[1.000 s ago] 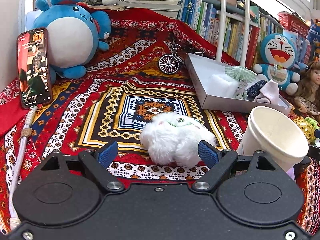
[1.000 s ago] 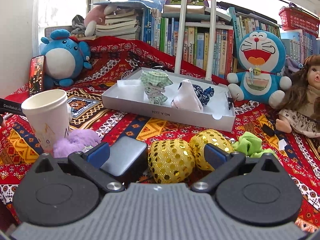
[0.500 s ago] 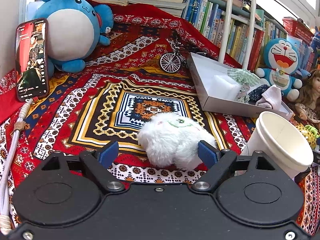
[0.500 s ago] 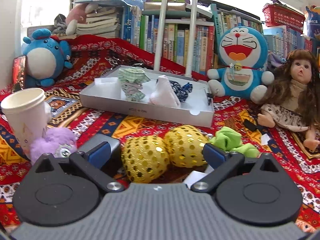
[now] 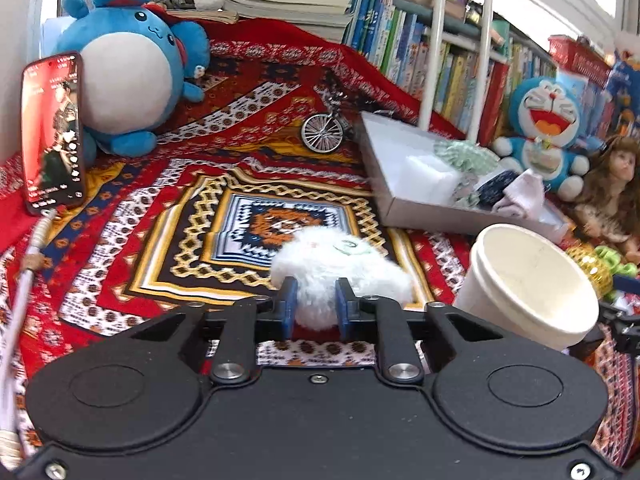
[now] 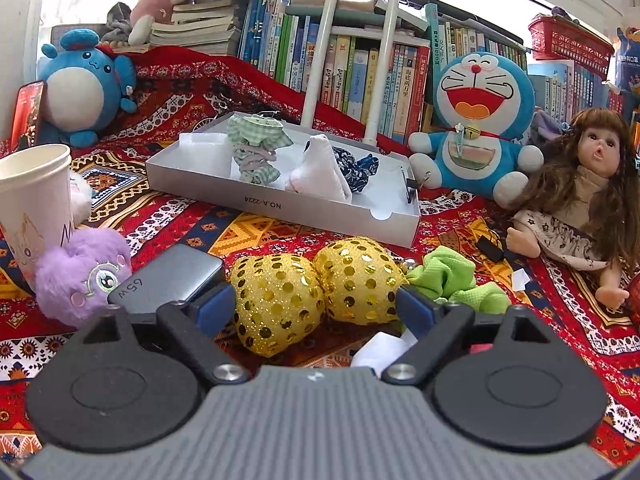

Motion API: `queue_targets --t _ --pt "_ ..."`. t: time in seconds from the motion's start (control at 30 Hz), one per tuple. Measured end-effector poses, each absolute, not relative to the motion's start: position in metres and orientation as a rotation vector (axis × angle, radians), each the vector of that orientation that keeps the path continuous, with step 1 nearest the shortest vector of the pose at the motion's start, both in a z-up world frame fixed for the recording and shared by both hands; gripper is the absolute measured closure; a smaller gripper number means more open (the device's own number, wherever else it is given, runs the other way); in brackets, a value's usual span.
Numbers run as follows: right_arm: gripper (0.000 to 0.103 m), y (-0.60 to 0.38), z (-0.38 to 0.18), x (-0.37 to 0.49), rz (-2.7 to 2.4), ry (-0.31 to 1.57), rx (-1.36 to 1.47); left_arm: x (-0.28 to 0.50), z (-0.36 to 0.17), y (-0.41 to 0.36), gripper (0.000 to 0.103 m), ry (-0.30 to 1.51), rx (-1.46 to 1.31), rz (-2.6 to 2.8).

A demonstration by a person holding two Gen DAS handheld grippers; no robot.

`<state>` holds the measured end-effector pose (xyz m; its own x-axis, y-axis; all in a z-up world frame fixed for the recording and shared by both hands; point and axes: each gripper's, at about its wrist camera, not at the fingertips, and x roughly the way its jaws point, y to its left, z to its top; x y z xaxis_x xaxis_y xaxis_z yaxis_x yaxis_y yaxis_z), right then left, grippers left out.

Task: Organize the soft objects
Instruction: 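Grasp the white fluffy ball with the left gripper while the right gripper moves to the gold sequin balls, then lift the white fluffy ball with the left gripper while the right gripper grasps the gold sequin balls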

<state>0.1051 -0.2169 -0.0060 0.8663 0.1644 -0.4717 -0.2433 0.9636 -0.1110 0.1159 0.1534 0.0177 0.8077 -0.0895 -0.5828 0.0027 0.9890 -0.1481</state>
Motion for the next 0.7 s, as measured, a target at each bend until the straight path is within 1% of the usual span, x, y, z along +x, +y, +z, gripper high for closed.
queue_targets --t 0.13,0.3,0.43,0.6,0.67,0.7 --pt "0.017 -0.216 -0.006 0.109 0.214 0.477 -0.174 0.113 0.015 0.162 0.093 0.653 -0.185 -0.046" --pt "0.015 -0.216 -0.005 0.119 0.206 0.478 -0.157 0.104 0.017 0.165 0.096 0.647 -0.194 -0.04" --pt "0.015 -0.214 -0.007 0.122 0.21 0.485 -0.159 0.096 0.023 0.167 0.095 0.63 -0.195 -0.046" --pt "0.015 -0.215 -0.008 0.125 0.216 0.498 -0.144 0.096 0.024 0.162 0.088 0.607 -0.166 -0.029" --pt "0.015 -0.216 -0.008 0.125 0.218 0.5 -0.139 0.1 0.022 0.161 0.078 0.605 -0.178 -0.024" --pt "0.016 -0.216 -0.009 0.125 0.22 0.502 -0.138 0.102 0.021 0.161 0.069 0.604 -0.187 -0.021"
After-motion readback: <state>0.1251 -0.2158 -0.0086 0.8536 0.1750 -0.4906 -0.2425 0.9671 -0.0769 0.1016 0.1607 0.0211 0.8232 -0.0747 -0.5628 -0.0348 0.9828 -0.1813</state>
